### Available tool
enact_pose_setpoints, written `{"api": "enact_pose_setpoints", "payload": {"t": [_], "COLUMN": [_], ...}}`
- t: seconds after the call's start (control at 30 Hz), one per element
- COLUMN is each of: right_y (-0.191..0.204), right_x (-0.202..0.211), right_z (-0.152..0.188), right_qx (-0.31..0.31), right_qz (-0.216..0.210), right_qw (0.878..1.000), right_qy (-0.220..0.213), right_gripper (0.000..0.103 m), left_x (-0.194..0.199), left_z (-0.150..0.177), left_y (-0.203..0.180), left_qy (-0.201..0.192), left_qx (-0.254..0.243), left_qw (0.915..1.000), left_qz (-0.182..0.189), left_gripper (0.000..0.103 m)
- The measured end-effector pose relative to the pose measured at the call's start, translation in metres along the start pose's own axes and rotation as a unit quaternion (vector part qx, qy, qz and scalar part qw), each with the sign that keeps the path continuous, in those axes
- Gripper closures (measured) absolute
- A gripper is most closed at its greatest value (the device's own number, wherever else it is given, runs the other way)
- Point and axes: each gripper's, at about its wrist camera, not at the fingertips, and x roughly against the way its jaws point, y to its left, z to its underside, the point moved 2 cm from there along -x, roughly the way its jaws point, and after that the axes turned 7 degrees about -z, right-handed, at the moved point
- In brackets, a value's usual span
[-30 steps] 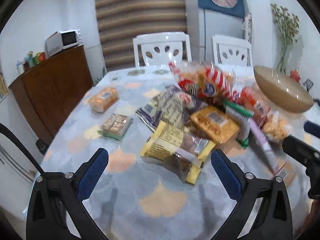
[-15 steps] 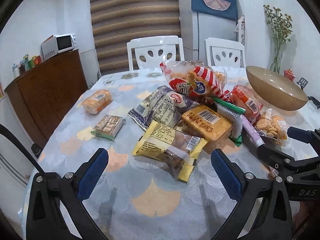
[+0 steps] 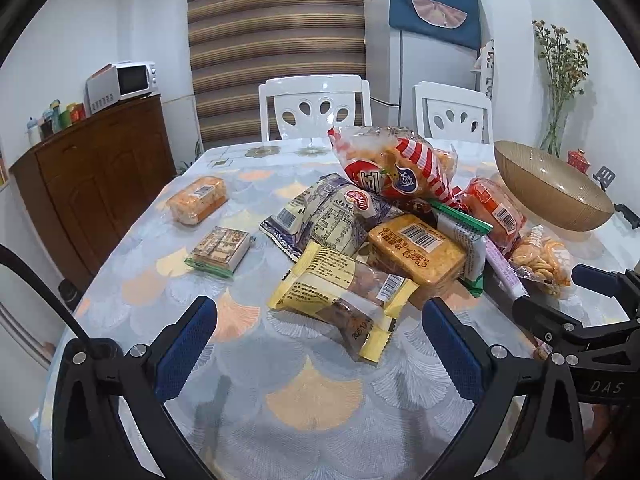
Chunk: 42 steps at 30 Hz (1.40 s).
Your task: Organize snacks
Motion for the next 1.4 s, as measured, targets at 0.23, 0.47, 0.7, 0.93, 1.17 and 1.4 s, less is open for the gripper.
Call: {"api": "enact_pose_setpoints", "payload": {"t": [0.23,0.47,0.7,0.93,1.17,1.4], "right_y": [0.0,0.001,0.001,-0.002,0.001,0.0], "right_x": [-0.001,-0.003,-0.005,-0.008,-0.008,-0.009], "right_z": [0.0,0.0,0.0,0.0,0.0,0.0], "right_qx": [0.0,0.001,0.002,-0.006,0.0,-0.002], "right_qz": [0.002,0.001,0.003,-0.003,-0.001,-0.003], "right_qw": [1.0,1.0,1.0,1.0,1.0,1.0], "right_qy": [0.002,0.006,0.009,0.014,0.016,0.017], "right_gripper": [0.0,0.0,0.0,0.0,0.0,0.0], "left_x": [-0.001,0.001,-0.004,-0.01,-0.012,-0.012], "left_z": [0.0,0.0,-0.001,0.001,0.002,0.003], "left_y": [0.0,0.008,0.021,0.032,0.035,0.035], "left_qy": [0.002,-0.003,0.011,0.025,0.03,0.028], "left_qx": [0.001,0.024,0.054,0.085,0.099,0.094], "left_qw": [1.0,0.9997,0.9985,0.9959,0.9943,0.9949], "left_qz": [0.0,-0.01,0.003,0.017,0.023,0.021], "left_gripper": [0.001,0.001,0.0,0.0,0.0,0.0]}}
